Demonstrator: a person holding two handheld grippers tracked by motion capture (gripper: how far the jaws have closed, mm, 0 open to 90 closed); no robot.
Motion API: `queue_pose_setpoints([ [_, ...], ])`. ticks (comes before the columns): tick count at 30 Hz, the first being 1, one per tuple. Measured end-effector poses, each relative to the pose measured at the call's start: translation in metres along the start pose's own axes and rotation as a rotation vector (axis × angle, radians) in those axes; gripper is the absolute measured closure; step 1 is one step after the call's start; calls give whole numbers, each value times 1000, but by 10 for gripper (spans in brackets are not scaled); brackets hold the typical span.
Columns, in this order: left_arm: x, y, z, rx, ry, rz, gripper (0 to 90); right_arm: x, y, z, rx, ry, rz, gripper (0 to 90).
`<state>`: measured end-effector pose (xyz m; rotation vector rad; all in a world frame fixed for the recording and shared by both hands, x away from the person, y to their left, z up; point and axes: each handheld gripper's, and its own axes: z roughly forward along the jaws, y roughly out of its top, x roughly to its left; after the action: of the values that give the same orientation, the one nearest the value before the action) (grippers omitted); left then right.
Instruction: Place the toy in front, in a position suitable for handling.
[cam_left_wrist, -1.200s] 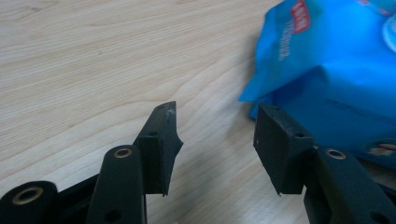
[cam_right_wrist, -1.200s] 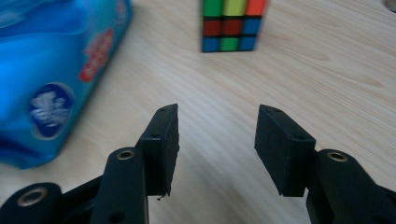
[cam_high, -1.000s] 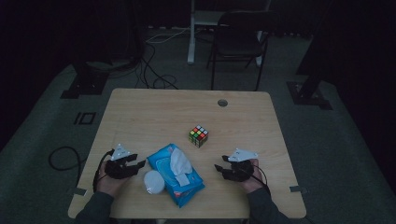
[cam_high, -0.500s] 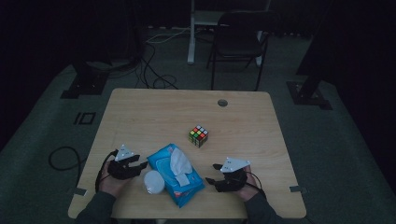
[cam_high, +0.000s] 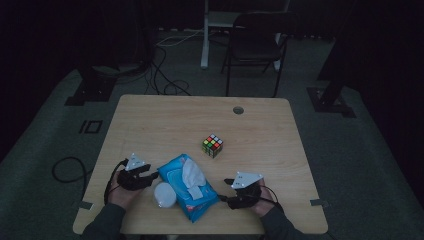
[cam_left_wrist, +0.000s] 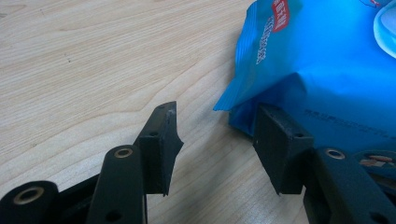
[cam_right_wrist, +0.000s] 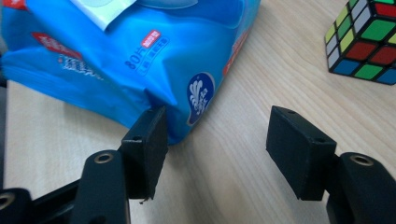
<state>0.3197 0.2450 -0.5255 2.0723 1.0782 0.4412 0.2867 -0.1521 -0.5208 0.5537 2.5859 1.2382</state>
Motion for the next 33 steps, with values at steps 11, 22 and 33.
queue_pose_setpoints([
  [11,-1,3,-3,-1,-7,-6,536,-1,-1,-10,5,50,-15,378],
  [22,-7,6,-10,3,-52,5,542,11,5,11,31,72,-35,384],
  [33,5,31,12,19,-18,14,546,13,15,29,21,104,-14,463],
])
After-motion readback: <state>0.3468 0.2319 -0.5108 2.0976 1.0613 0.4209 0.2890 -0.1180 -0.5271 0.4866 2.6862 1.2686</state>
